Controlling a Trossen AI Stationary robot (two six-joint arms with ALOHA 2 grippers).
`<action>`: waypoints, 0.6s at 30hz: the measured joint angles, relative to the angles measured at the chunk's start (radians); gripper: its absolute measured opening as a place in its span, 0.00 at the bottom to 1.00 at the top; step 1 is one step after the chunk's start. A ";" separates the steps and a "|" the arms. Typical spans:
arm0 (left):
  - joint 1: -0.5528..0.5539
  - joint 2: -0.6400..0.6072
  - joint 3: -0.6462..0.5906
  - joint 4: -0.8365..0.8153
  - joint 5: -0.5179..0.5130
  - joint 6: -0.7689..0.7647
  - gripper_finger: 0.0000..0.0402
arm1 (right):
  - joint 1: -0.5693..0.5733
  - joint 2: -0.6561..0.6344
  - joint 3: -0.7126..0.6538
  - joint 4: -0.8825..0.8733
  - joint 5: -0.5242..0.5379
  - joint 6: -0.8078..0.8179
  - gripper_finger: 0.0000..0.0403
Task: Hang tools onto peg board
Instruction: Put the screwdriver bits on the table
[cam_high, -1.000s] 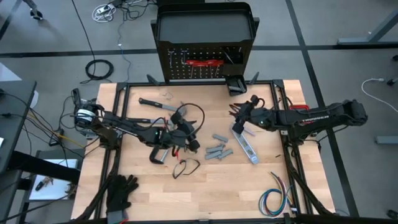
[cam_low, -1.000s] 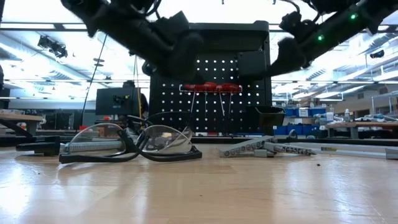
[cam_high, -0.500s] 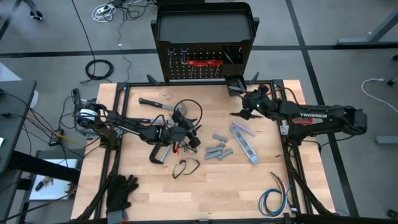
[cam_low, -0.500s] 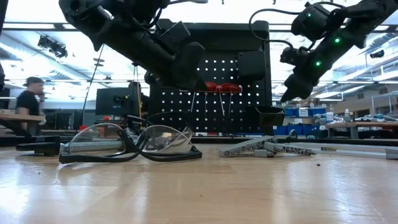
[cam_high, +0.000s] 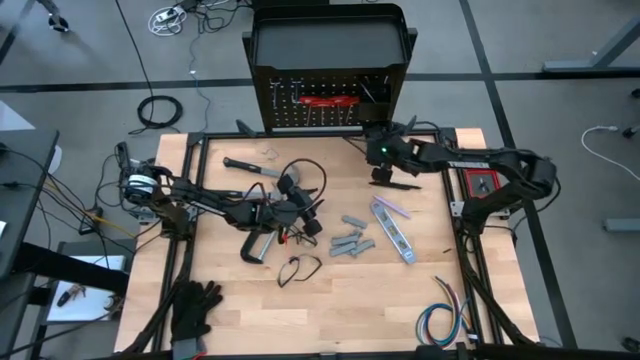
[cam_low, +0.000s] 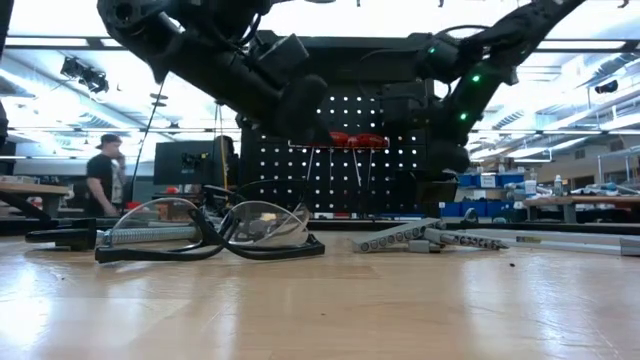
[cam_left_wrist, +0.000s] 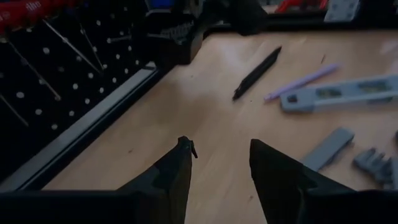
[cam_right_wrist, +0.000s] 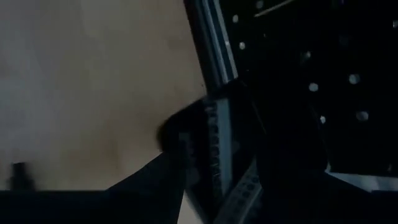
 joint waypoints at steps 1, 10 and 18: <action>0.000 0.000 -0.006 -0.003 0.000 0.000 0.40 | -0.009 0.015 0.008 0.004 0.000 -0.014 0.49; 0.000 0.000 -0.051 0.049 0.000 0.004 0.40 | -0.082 0.059 0.012 0.013 -0.066 -0.079 0.49; 0.000 0.000 -0.051 0.077 0.000 0.001 0.40 | -0.090 0.063 0.015 0.030 -0.102 -0.079 0.49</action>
